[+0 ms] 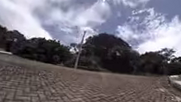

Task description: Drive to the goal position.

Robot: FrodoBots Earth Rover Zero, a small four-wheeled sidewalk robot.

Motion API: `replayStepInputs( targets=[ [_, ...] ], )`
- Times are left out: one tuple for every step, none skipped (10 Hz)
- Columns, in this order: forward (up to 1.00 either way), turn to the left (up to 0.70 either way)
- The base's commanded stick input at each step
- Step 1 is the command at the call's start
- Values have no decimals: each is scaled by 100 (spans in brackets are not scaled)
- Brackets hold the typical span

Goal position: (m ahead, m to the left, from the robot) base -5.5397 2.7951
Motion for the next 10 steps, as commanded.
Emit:
replayStepInputs(
  targets=[
    [100, 0],
    [100, 0],
    [100, 0],
    [100, 0],
    [100, 0],
    [100, -3],
    [100, -27],
    [100, -27],
    [100, -27],
    [100, -27]
  ],
)
